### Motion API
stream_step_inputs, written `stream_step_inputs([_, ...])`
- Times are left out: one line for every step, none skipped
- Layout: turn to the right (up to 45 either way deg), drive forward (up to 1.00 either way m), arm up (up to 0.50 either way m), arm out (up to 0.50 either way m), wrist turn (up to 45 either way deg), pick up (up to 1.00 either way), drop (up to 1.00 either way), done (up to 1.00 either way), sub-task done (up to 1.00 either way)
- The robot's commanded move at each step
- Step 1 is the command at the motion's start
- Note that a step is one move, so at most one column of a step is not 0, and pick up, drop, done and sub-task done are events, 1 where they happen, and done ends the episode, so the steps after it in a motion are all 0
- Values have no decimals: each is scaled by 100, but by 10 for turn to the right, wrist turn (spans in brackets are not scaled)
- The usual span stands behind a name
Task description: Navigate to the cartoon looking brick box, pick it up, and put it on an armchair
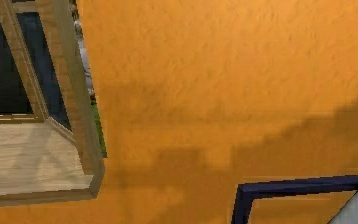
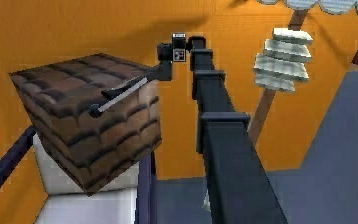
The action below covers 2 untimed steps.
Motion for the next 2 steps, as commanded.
stream_step_inputs([0,0,0,-10,0,0,0,0,0])
stream_step_inputs([0,0,0,0,0,0,0,100,0])
